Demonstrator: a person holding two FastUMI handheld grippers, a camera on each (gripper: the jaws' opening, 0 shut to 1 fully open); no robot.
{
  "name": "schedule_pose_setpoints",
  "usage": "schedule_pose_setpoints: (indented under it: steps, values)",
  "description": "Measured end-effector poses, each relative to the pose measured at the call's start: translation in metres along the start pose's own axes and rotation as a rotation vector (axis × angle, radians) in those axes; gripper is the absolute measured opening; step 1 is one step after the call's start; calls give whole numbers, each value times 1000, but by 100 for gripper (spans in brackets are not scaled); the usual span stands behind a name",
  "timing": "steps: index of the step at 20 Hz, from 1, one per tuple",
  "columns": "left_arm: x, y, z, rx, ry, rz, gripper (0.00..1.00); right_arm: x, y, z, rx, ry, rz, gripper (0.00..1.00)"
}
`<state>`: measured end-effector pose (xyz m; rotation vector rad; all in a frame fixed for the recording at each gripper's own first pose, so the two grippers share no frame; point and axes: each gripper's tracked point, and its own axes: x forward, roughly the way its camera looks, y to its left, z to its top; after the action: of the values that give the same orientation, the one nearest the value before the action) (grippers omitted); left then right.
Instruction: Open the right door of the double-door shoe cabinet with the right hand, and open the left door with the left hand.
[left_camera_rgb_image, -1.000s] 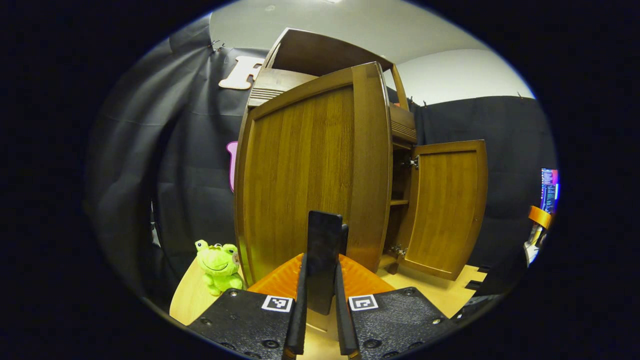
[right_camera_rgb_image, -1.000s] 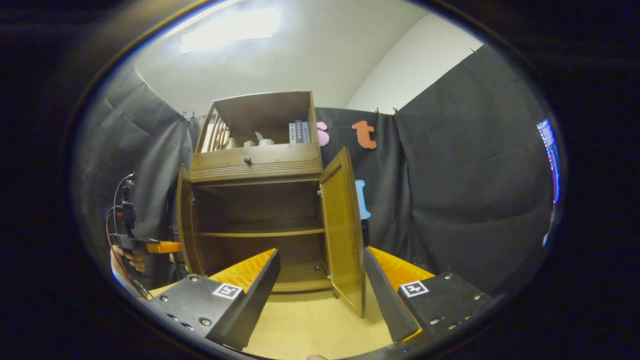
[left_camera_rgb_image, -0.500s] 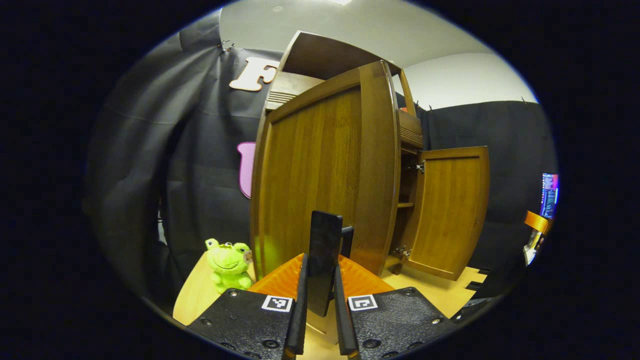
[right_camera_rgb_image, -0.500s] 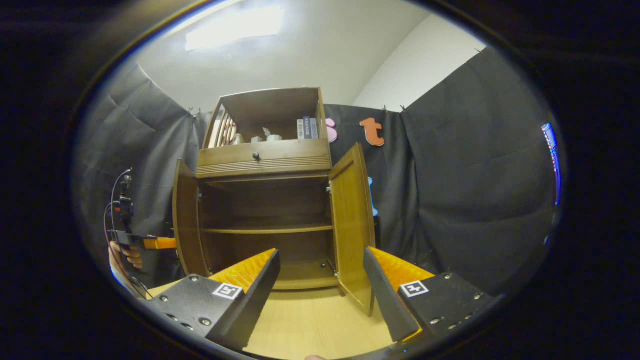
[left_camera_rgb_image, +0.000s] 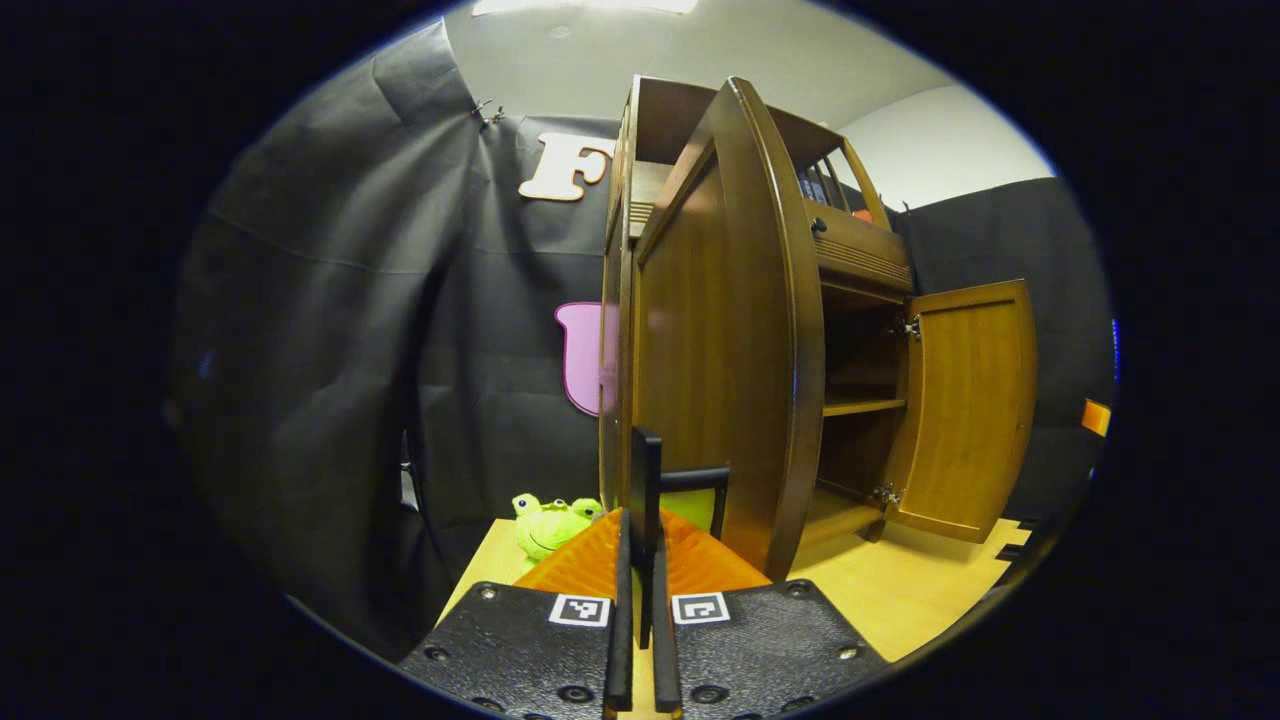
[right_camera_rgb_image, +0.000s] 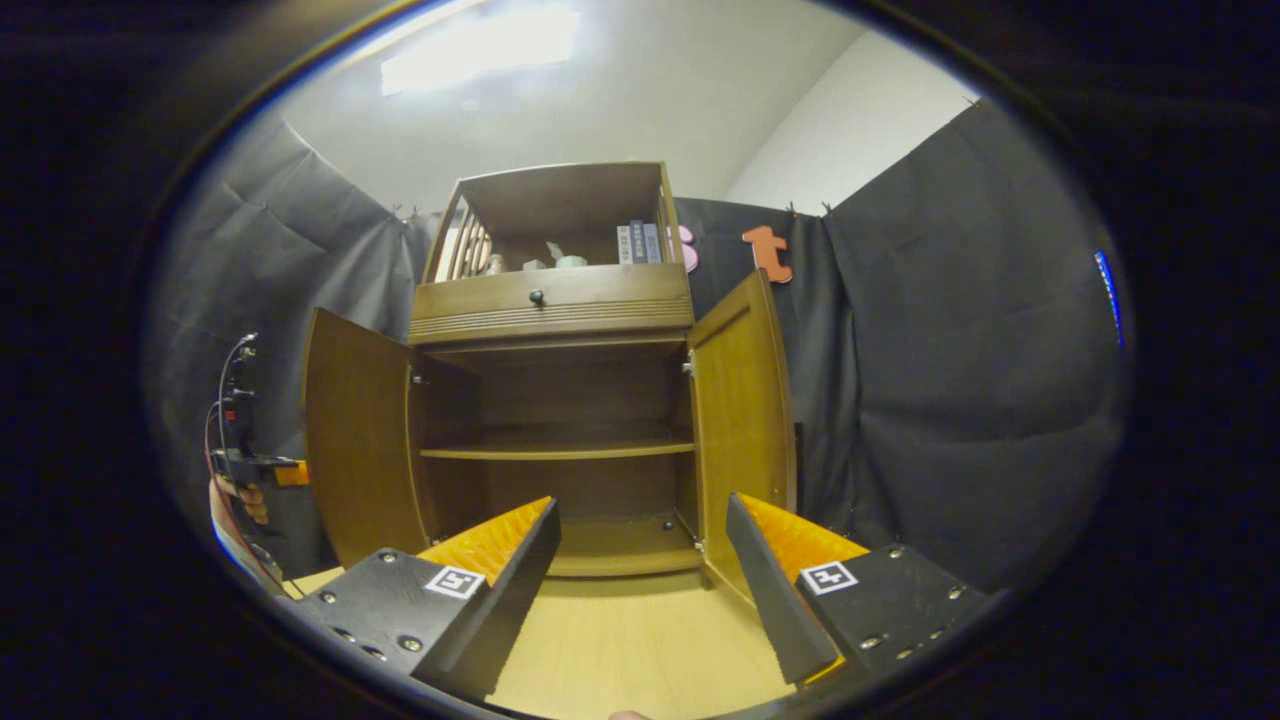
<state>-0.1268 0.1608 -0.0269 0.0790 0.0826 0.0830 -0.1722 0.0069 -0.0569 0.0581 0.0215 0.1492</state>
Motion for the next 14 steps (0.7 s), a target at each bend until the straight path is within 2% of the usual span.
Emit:
schedule_pose_setpoints:
  steps: [8, 11, 14]
  values:
    - [-2, 9, 2, 27, -31, -57, 9, 10, 18, -10, 4, 16, 16, 99]
    - [-6, 20, -1, 47, -19, -37, 13, 10, 20, -14, 3, 22, 18, 98]
    - [-13, 28, 2, 30, -23, -17, 45, 8, 22, -16, 9, 25, 16, 99]
